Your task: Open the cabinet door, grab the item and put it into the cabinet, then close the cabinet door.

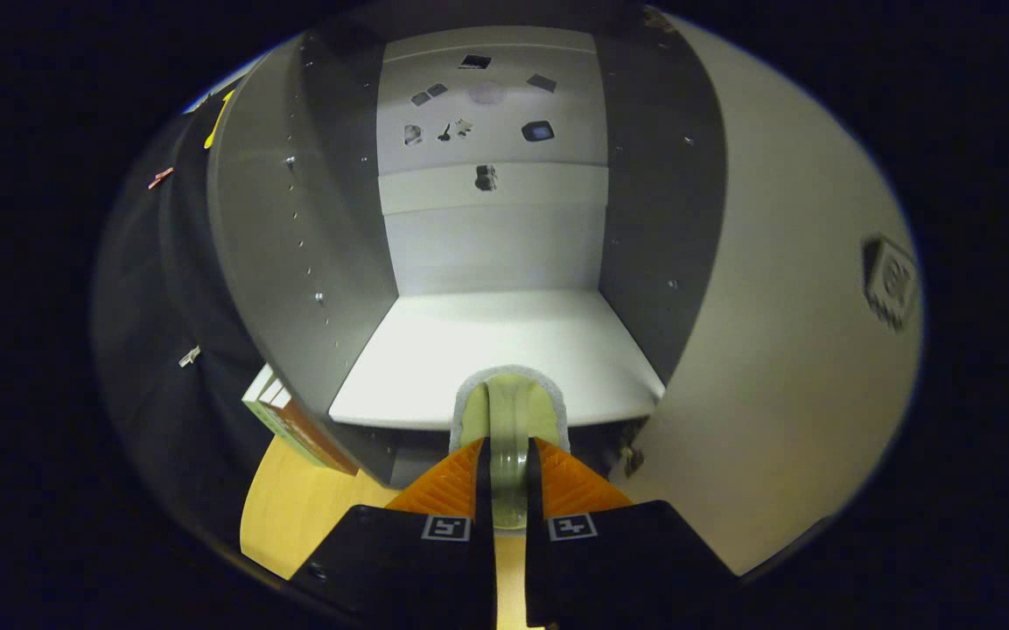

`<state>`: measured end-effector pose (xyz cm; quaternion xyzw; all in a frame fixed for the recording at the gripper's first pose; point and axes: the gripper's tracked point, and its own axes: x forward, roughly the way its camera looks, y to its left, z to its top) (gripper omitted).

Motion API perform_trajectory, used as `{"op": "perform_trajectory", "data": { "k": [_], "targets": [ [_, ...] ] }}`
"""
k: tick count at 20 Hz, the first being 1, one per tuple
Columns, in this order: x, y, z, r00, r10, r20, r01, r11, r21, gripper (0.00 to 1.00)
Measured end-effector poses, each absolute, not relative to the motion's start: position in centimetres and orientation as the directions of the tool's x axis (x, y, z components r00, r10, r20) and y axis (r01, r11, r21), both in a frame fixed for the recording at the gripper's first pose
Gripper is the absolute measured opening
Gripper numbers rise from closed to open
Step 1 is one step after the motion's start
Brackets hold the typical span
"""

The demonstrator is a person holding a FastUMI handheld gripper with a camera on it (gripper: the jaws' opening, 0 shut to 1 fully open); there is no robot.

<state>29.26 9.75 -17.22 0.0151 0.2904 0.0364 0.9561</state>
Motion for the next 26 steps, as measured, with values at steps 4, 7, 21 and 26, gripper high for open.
{"op": "perform_trajectory", "data": {
  "k": [4, 7, 21, 26],
  "targets": [
    [35.2, 11.1, -16.7, 0.824, 0.087, -0.56, -0.057, 0.996, 0.07, 0.17],
    [38.4, 12.2, -18.2, 0.799, 0.099, -0.593, -0.046, 0.994, 0.103, 0.17],
    [43.1, 12.8, -18.6, 0.849, 0.063, -0.524, -0.027, 0.997, 0.076, 0.78],
    [41.2, 12.8, -14.9, 0.901, 0.069, -0.427, -0.036, 0.996, 0.085, 1.0]
  ]
}}
